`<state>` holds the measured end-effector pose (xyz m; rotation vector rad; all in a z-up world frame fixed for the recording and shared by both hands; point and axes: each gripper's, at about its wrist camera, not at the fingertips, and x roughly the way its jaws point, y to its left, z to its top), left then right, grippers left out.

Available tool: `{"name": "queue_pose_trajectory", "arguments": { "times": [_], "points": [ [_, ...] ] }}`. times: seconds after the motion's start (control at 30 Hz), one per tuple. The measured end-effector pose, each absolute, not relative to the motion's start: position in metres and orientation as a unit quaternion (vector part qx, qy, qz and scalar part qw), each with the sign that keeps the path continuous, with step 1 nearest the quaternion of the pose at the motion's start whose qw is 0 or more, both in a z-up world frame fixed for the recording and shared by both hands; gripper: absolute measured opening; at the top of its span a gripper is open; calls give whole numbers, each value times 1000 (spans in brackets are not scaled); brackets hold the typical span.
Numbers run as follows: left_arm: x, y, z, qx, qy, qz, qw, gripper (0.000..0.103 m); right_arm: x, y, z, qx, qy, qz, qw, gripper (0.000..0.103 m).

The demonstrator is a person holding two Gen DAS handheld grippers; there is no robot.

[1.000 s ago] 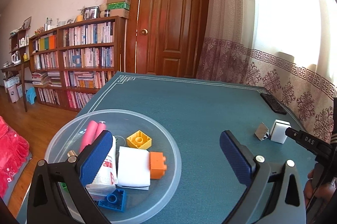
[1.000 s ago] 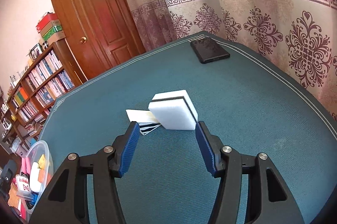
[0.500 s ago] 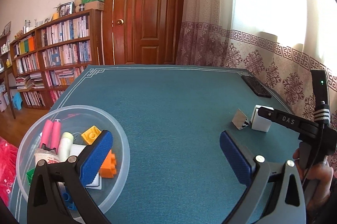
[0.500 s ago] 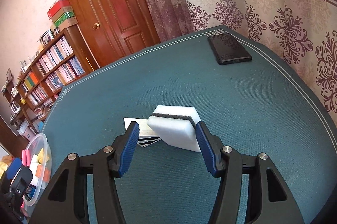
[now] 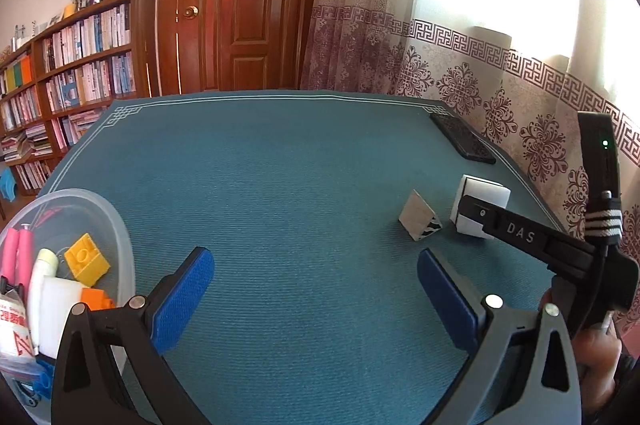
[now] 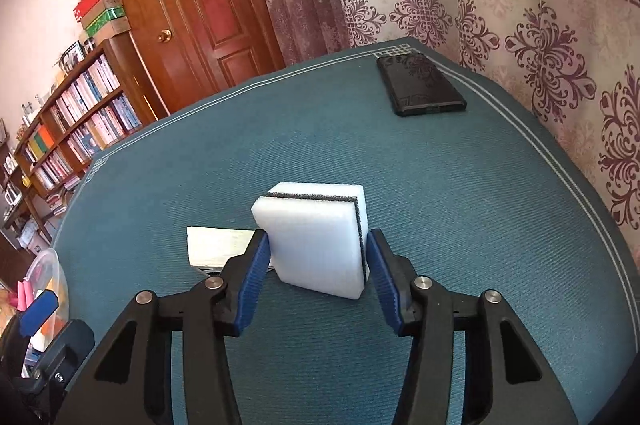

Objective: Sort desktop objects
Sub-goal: 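Grasp the white sponge with the right tool while the left grasps the white cube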

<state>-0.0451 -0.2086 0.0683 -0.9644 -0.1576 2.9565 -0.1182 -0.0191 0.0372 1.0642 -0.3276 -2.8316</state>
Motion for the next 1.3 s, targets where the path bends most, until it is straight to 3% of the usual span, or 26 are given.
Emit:
{"name": "queue_pose_trajectory", "arguments": {
  "times": [0.23,0.63,0.97,1.23,1.3],
  "points": [
    [-74,-180,66,-316,-39,947,35,102,-111,14,42,348,-157,-924,24,52],
    [-110,-150,49,-339,-9,938,67,102,-104,30,54,323,-170,-931,-1,52],
    [-146,-132,31,-398,38,906,141,76,-107,29,49,335,-180,-925,12,52],
    [-152,-123,30,-395,90,897,179,68,-109,27,45,343,-179,-922,11,52],
    [-152,-123,30,-394,87,897,179,55,-109,26,44,344,-180,-921,12,52]
  ]
}}
